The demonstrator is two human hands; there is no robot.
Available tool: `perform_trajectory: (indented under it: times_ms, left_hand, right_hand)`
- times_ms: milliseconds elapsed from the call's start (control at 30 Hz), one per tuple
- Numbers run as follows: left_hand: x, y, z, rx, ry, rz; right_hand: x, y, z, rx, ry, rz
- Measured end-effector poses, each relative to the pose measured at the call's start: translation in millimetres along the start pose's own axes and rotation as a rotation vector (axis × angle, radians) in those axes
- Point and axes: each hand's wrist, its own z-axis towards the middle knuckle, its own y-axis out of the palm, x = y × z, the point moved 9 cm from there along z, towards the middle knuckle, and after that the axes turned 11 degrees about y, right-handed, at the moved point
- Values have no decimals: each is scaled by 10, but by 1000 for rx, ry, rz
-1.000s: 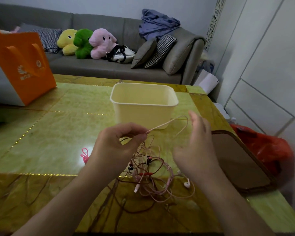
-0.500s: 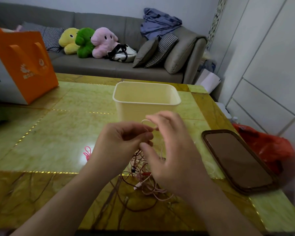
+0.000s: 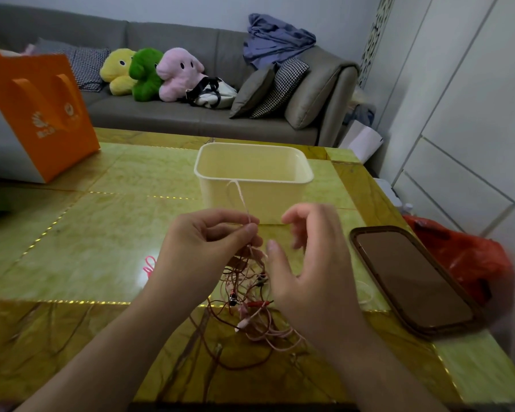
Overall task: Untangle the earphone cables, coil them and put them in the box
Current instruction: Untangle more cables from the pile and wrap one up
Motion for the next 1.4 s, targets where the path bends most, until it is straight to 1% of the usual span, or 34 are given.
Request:
perform_trajectory:
  times_ms: [100, 233, 367, 400, 467, 600, 667, 800, 967, 1100, 1300, 1400]
  left_hand:
    - [5, 55, -23, -61, 13, 37]
    - [-1, 142, -38, -175, 37, 111]
    - [-50, 232, -62, -266, 44, 146]
    - [-66, 249, -68, -284, 46, 159]
    - [-94, 271, -82, -303, 34, 158]
    - [-113, 293, -89, -305, -2, 120]
    - [-128, 286, -90, -311, -27, 112]
    - [-136, 231, -89, -301, -20, 193]
    - [-170, 156, -70, -266, -2, 282]
    - [-165, 110, -60, -251, 62, 402]
    - [-208, 135, -81, -342, 98, 686]
    - [-247, 143, -90, -363, 80, 733]
  right_hand:
    - [113, 89, 8, -71, 115, 58]
    - [348, 220, 54, -188, 374, 223]
    - [510, 287, 72, -282, 500, 365]
    - [538, 279, 73, -279, 513, 383]
    - [549, 229, 89, -236, 496, 346]
    - [579, 183, 97, -175, 489, 326]
    - [617, 151, 101, -148, 512, 357]
    - [644, 129, 112, -137, 567, 463]
    - [605, 115, 140, -132, 562, 644]
    - [608, 80, 187, -106, 576, 832]
    - [586, -8, 257, -135, 588, 1105]
    - [573, -38, 270, -158, 587, 1196]
